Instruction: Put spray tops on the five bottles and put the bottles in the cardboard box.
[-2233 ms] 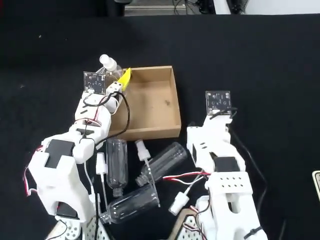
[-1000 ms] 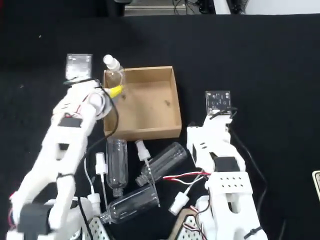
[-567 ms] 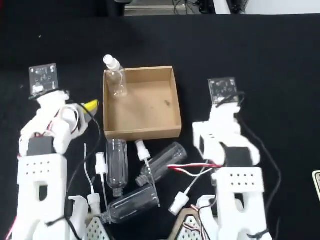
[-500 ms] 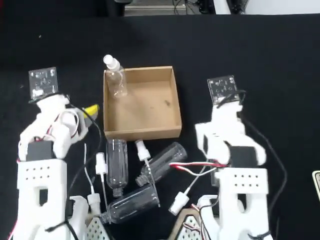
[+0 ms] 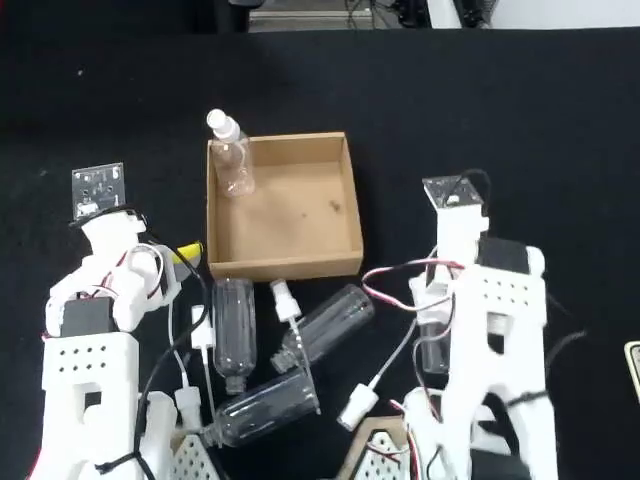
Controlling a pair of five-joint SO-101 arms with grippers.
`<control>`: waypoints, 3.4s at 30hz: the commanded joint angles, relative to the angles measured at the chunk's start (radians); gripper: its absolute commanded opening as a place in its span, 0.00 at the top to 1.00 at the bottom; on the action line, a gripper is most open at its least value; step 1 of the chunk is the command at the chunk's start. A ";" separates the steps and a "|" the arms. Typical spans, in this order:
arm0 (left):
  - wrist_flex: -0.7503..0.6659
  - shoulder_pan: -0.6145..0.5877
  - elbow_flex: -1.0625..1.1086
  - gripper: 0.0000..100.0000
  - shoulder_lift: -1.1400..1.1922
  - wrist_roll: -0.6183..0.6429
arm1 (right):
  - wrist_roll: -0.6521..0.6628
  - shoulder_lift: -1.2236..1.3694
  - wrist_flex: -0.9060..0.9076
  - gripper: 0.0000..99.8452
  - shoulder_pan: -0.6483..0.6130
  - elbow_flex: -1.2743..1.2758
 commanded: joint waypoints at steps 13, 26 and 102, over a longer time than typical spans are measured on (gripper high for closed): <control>0.003 -0.007 0.004 0.69 -0.018 0.003 | -0.041 0.236 -0.301 0.72 -0.046 0.094; 0.003 -0.015 0.013 0.69 -0.020 0.003 | 0.150 0.064 -0.043 0.99 0.020 -0.202; 0.167 0.117 -0.087 0.71 0.423 -0.180 | -0.262 -0.895 -0.620 0.99 -0.150 0.559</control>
